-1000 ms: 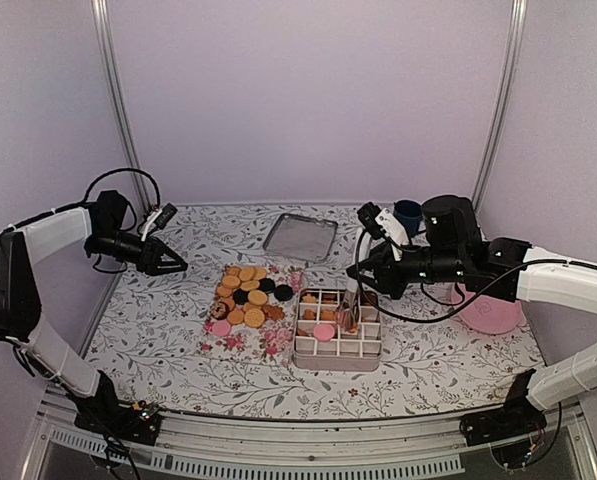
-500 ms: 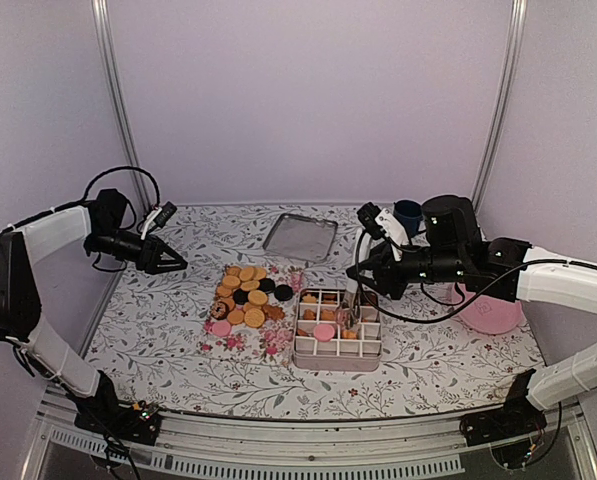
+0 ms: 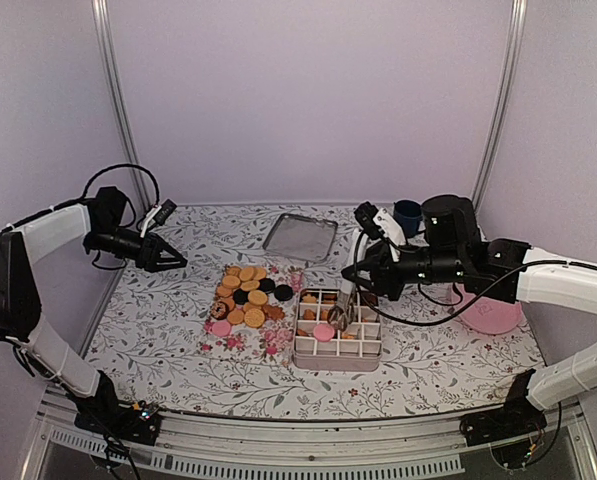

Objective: Pack the cookies
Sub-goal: Place the fake cookies in the empty pocket of the box.

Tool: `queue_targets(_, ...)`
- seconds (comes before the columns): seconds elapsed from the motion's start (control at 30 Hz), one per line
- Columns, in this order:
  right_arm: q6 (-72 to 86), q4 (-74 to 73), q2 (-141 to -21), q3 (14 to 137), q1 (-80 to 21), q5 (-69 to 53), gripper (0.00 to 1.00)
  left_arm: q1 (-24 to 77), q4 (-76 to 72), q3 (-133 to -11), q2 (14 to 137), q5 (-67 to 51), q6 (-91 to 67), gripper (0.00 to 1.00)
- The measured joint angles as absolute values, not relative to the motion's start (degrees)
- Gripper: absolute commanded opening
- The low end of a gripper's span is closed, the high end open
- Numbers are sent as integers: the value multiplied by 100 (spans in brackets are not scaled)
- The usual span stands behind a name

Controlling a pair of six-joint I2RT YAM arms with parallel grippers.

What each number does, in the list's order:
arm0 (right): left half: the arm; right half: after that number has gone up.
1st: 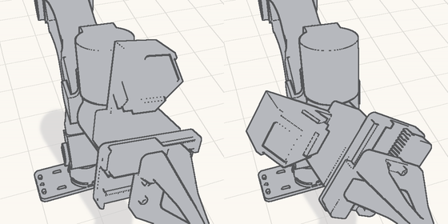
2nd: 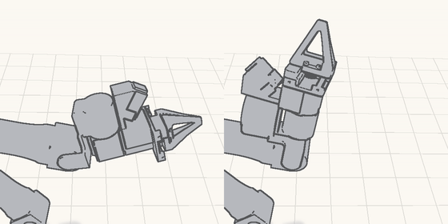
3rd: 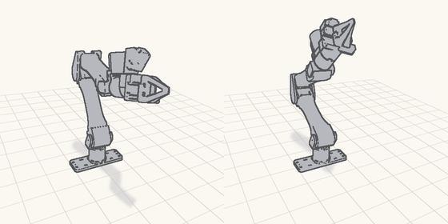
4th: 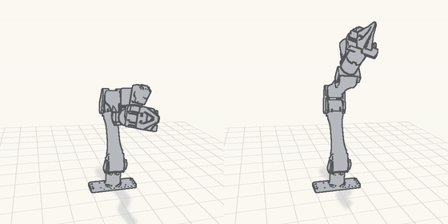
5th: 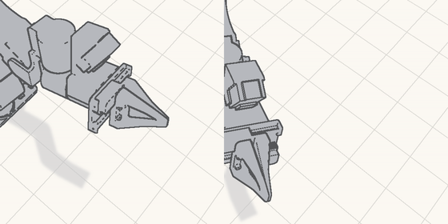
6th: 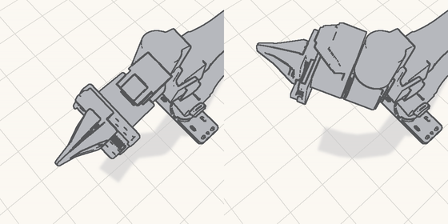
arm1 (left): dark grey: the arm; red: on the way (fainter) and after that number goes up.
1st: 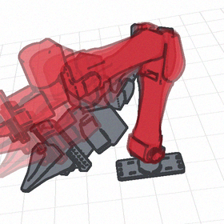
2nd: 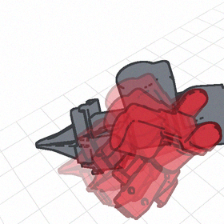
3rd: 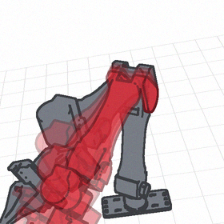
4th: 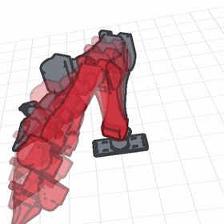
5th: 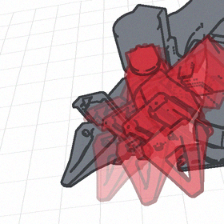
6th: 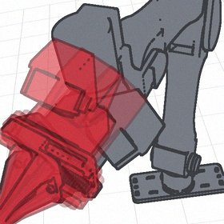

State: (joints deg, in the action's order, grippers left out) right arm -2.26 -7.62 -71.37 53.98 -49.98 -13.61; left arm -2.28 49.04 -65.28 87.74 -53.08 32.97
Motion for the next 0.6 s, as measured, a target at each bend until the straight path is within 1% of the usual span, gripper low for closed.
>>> queue_targets(0.2, -239, -644, -7277, 5408, -5275, -1369, 32, -228, 4932, -6622, 8774, -5308, 3304, 60)
queue_targets(0.5, -242, -480, -7583, 5535, -5336, -1391, 33, -228, 5030, -6630, 8774, -5301, 3323, 60)
queue_targets(0.6, -246, -423, -7671, 5588, -5349, -1389, 35, -228, 5037, -6630, 8774, -5297, 3330, 60)
